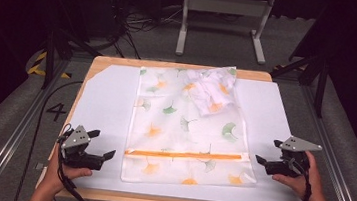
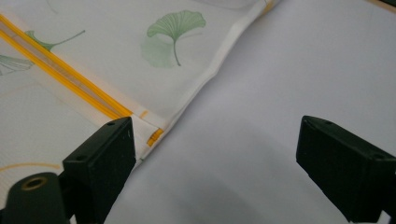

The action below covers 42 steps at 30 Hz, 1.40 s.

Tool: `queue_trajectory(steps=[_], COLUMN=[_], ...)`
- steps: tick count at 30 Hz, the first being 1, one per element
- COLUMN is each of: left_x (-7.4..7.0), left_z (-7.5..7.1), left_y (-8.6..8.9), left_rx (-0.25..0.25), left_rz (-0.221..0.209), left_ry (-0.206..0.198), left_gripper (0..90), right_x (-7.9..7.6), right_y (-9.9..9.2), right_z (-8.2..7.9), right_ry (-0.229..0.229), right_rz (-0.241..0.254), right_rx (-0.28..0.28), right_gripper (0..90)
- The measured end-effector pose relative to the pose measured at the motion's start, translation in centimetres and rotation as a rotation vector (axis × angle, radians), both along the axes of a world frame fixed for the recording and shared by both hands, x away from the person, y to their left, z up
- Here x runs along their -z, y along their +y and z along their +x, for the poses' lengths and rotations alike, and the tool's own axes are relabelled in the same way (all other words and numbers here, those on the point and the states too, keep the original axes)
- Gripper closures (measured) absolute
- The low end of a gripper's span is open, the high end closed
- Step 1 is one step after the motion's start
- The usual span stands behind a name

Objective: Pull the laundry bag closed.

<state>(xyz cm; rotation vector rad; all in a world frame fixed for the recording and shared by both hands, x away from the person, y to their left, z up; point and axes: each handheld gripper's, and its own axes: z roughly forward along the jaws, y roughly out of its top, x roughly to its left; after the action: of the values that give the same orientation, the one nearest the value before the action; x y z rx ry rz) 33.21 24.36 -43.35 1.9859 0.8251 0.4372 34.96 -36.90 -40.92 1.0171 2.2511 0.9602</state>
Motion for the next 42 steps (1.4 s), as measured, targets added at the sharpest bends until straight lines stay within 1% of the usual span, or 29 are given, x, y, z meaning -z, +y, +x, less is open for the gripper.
queue_trajectory(steps=[2, 3, 4, 5, 6, 7, 8, 9, 11, 13, 15, 18, 20, 21, 22, 23, 25, 26, 28, 29, 31, 32, 33, 34, 35, 37, 39, 40, 42], left_x=[0.0, 0.1, 0.2, 0.3, 0.4, 0.5, 0.6, 0.6, 0.6, 0.7, 0.7, 0.8, 0.8, 0.8, 0.8, 0.7, 0.7, 0.7, 0.8, 0.8, 0.9, 1.0, 1.0, 1.1, 1.2, 1.3, 1.3, 1.3, 1.3], left_z=[-0.1, -0.2, -0.3, -0.3, -0.4, -0.5, -0.5, -0.6, -0.6, -0.6, -0.7, -0.7, -0.6, -0.6, -0.5, -0.4, -0.3, -0.2, -0.1, 0.0, 0.2, 0.4, 0.5, 0.7, 0.7, 0.9, 1.1, 1.3, 1.5], left_y=[-0.1, -0.2, -0.3, -0.4, -0.5, -0.6, -0.5, -0.5, -0.5, -0.5, -0.6, -0.7, -0.7, -0.7, -0.8, -0.9, -1.3, -1.5, -2.0, -2.1, -2.4, -2.6, -2.8, -3.0, -3.3, -3.7, -3.9, -4.0, -4.0], left_rx=[0.01, 0.004, 0.019, 0.034, 0.028, 0.036, 0.044, 0.042, 0.05, 0.057, 0.08, 0.084, 0.089, 0.089, 0.094, 0.105, 0.12, 0.131, 0.157, 0.161, 0.175, 0.175, 0.18, 0.194, 0.204, 0.213, 0.224, 0.227, 0.243], left_rz=[0.009, 0.017, 0.014, 0.028, 0.047, 0.033, 0.025, 0.038, 0.04, 0.023, 0.034, 0.041, 0.03, 0.03, 0.037, 0.043, 0.059, 0.064, 0.079, 0.084, 0.1, 0.111, 0.116, 0.115, 0.122, 0.144, 0.16, 0.165, 0.153], left_ry=[0.0, 0.001, 0.008, 0.002, -0.002, 0.015, 0.015, 0.01, 0.019, 0.03, 0.027, 0.032, 0.036, 0.036, 0.034, 0.033, 0.027, 0.027, 0.032, 0.037, 0.04, 0.039, 0.046, 0.05, 0.054, 0.058, 0.056, 0.057, 0.065], left_gripper=[15.7, 15.9, 17.7, 20.7, 21.8, 22.0, 23.4, 25.8, 28.8, 33.3, 38.1, 36.7, 36.3, 34.9, 34.9, 32.1, 31.9, 30.9, 30.0, 28.3, 29.3, 29.8, 29.8, 29.9, 31.2, 30.4, 33.6, 32.7, 32.7], right_x=[-0.3, -0.4, -0.5, -0.6, -0.7, -0.8, -0.9, -1.0, -1.2, -1.3, -1.5, -1.9, -1.9, -1.9, -1.9, -1.9, -2.0, -2.0, -2.0, -2.0, -2.0, -2.0, -2.0, -2.0, -2.0, -2.0, -2.0, -2.1, -2.1], right_y=[0.3, 0.6, 0.8, 1.1, 1.3, 1.6, 1.9, 2.0, 2.6, 3.3, 4.3, 6.3, 7.7, 7.7, 9.0, 10.2, 12.2, 13.4, 15.3, 16.4, 18.2, 19.1, 19.9, 20.7, 21.6, 23.2, 24.7, 25.5, 27.0], right_z=[-0.2, -0.2, -0.4, -0.4, -0.4, -0.5, -0.4, -0.4, -0.2, -0.1, 0.1, 0.5, 0.8, 0.8, 1.0, 1.1, 1.4, 1.6, 1.9, 2.1, 2.5, 2.6, 2.7, 2.9, 3.0, 3.4, 3.7, 3.8, 4.0], right_ry=[-0.018, -0.011, -0.021, -0.022, -0.016, -0.021, -0.02, -0.013, -0.016, -0.009, -0.014, 0.0, 0.004, 0.004, 0.005, 0.01, 0.015, 0.017, 0.007, 0.018, 0.018, 0.008, 0.014, 0.022, 0.018, 0.025, 0.02, 0.013, 0.021], right_rz=[0.007, 0.002, -0.003, -0.004, -0.004, -0.009, -0.013, -0.013, -0.02, -0.028, -0.043, -0.034, -0.046, -0.046, -0.064, -0.075, -0.079, -0.084, -0.105, -0.105, -0.132, -0.148, -0.154, -0.161, -0.176, -0.192, -0.205, -0.211, -0.218], right_rx=[-0.013, -0.023, -0.03, -0.039, -0.05, -0.055, -0.061, -0.073, -0.085, -0.11, -0.136, -0.194, -0.238, -0.238, -0.276, -0.313, -0.38, -0.418, -0.464, -0.492, -0.531, -0.547, -0.569, -0.587, -0.596, -0.626, -0.652, -0.668, -0.698], right_gripper=[14.6, 14.3, 15.1, 15.8, 15.9, 16.1, 16.9, 17.6, 18.7, 19.8, 22.5, 25.5, 31.2, 31.2, 33.2, 38.3, 44.6, 45.5, 46.8, 49.1, 50.5, 51.7, 53.6, 53.5, 53.6, 54.2, 55.7, 56.6, 57.2])
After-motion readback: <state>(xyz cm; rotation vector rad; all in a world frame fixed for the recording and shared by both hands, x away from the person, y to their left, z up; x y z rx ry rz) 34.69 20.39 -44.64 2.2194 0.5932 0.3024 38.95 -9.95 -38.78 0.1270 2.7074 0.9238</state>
